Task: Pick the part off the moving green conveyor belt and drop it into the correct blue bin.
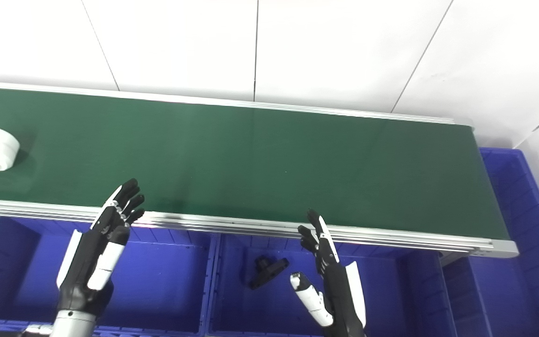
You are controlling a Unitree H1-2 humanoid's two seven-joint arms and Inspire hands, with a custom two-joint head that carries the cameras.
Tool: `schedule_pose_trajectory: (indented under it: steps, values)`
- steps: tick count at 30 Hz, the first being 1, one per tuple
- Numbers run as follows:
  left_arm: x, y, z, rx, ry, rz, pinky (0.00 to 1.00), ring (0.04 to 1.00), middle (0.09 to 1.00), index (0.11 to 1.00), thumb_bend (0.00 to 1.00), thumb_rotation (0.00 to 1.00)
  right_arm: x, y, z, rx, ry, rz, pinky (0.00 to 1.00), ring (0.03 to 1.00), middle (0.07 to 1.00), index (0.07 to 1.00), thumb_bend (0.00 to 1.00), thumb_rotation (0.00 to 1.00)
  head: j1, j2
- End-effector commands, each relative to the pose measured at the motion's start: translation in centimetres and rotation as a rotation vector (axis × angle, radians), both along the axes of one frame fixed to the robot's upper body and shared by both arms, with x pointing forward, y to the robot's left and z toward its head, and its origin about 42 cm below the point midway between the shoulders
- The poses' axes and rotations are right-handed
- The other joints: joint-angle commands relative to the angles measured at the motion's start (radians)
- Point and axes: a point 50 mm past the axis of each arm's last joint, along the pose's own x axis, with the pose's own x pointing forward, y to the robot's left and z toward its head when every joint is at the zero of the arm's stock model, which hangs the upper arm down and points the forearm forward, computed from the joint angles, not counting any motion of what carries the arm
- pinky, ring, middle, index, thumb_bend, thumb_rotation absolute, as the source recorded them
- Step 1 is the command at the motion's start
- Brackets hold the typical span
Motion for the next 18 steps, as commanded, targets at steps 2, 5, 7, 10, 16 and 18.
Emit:
schedule_pose_trajectory:
  steps: [2, 5, 7, 10, 16, 18]
  values:
    - [0.29, 0.04, 1.19, -0.002, -0.056, -0.017, 0.91, 0.929, 0.949, 0.91, 0.51, 0.78, 0.03, 0.04, 0.77, 0.007, -0.033, -0.015, 0.87, 0.902, 0.97, 0.974, 0.8, 0.92, 0.001, 0.001]
    - [0.29, 0.0, 1.22, 0.005, -0.063, -0.018, 0.9, 0.924, 0.945, 0.911, 0.51, 0.79, 0.04, -0.06, 0.73, 0.003, -0.034, -0.015, 0.86, 0.904, 0.972, 0.976, 0.79, 0.92, 0.002, 0.002]
    - [0.26, -0.08, 1.28, 0.003, -0.066, -0.017, 0.9, 0.923, 0.944, 0.91, 0.52, 0.79, 0.02, -0.15, 0.68, 0.002, -0.033, -0.017, 0.86, 0.904, 0.971, 0.976, 0.8, 0.92, 0.003, 0.001]
    - [0.21, -0.18, 1.31, 0.004, -0.07, -0.016, 0.9, 0.921, 0.944, 0.909, 0.53, 0.81, -0.01, -0.26, 0.64, 0.002, -0.029, -0.02, 0.86, 0.906, 0.971, 0.974, 0.8, 0.92, 0.007, 0.0]
    - [0.13, -0.25, 1.39, 0.009, -0.07, -0.013, 0.9, 0.922, 0.942, 0.906, 0.52, 0.83, 0.02, -0.37, 0.6, -0.005, -0.027, -0.024, 0.86, 0.905, 0.969, 0.972, 0.81, 0.92, 0.01, 0.001]
    - [0.09, -0.26, 1.39, 0.006, -0.063, -0.008, 0.89, 0.919, 0.941, 0.908, 0.52, 0.83, 0.08, -0.39, 0.56, -0.012, -0.031, -0.026, 0.89, 0.916, 0.968, 0.972, 0.82, 0.92, 0.01, 0.001]
